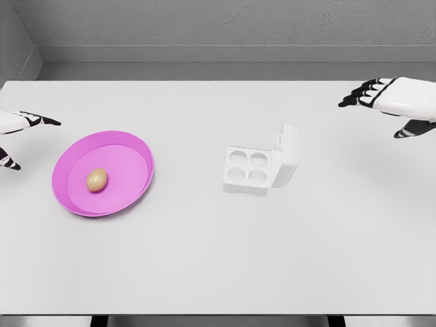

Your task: Pack egg into the box and close the box lid

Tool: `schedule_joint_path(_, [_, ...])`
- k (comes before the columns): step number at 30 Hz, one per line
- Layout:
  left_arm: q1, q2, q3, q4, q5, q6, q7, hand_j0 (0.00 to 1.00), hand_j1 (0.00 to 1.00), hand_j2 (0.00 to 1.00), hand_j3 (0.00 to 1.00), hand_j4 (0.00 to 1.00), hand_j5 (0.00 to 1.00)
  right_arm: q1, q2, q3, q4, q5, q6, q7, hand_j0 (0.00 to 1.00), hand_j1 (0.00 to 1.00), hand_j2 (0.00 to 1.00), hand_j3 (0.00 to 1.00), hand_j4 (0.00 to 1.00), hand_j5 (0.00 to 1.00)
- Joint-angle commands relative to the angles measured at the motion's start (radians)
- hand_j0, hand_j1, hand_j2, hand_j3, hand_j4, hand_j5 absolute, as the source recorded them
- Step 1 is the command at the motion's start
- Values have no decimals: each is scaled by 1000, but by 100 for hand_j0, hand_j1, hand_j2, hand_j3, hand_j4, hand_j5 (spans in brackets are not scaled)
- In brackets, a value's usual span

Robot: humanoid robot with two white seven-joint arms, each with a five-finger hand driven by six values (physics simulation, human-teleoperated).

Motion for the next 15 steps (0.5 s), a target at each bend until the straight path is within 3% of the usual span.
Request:
schedule_joint_path(1, [0,-1,1,-1,6,3,0,100,100,100,100,100,100,0,0,2,-2,-3,3,0,100,100,100,100,100,100])
schedule_joint_path(4, [0,-1,-1,-19,7,3,0,100,100,100,100,100,100,9,-6,2,-2,-8,3,0,100,100,100,100,100,100])
schedule_joint_path(6, [-2,-4,-19,-54,9,3,0,100,100,100,100,100,100,54,-8,2,-2,-8,3,0,100,100,100,100,100,100])
schedule_joint_path(8, [-20,-4,-65,-134,9,3,0,100,100,100,100,100,100,100,-6,2,0,-6,3,0,100,100,100,100,100,100])
schedule_joint_path(12, [-21,-7,-110,-270,12,3,0,100,100,100,100,100,100,106,-8,2,-3,-4,3,0,100,100,100,100,100,100])
schedule_joint_path(15, [-29,-7,-136,-270,12,3,0,100,100,100,100,100,100,101,-11,-15,-6,-14,3,0,100,100,100,100,100,100])
